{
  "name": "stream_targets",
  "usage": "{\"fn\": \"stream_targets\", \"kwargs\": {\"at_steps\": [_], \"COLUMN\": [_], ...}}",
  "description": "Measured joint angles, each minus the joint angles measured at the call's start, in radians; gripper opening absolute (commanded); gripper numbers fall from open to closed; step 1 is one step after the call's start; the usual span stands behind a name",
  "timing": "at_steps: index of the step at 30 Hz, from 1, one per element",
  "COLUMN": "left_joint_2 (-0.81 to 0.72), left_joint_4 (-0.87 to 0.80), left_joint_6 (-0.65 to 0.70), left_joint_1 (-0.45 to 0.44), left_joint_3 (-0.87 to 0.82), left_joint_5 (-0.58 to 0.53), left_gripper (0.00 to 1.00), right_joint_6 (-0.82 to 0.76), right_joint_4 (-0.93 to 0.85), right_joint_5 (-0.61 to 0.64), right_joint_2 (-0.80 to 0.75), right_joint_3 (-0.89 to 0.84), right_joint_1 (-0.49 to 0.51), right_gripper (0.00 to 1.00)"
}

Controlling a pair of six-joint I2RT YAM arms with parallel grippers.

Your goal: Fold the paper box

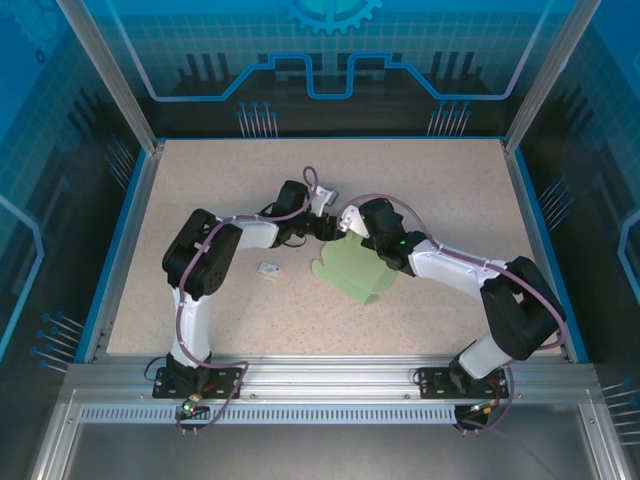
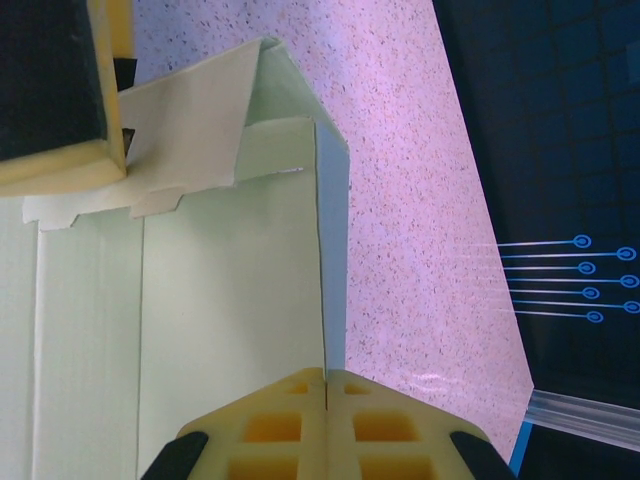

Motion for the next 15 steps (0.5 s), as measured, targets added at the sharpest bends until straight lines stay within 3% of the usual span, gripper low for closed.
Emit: {"fn": "stream_targets", "kwargs": {"at_steps": [15], "left_joint_2": [0.006], "left_joint_4": [0.040], "left_joint_6": [-0.018], "left_joint_1": [-0.016], "left_joint_3": [0.001], "left_joint_5": [-0.044], "left_gripper": [0.56], "right_joint_6": [0.019], "right_joint_4": [-0.010], "right_joint_5": [-0.007], "right_joint_2": [-0.004], "right_joint_3": [0.000], "right_joint_1": [-0.008], "right_gripper": [0.00]}}
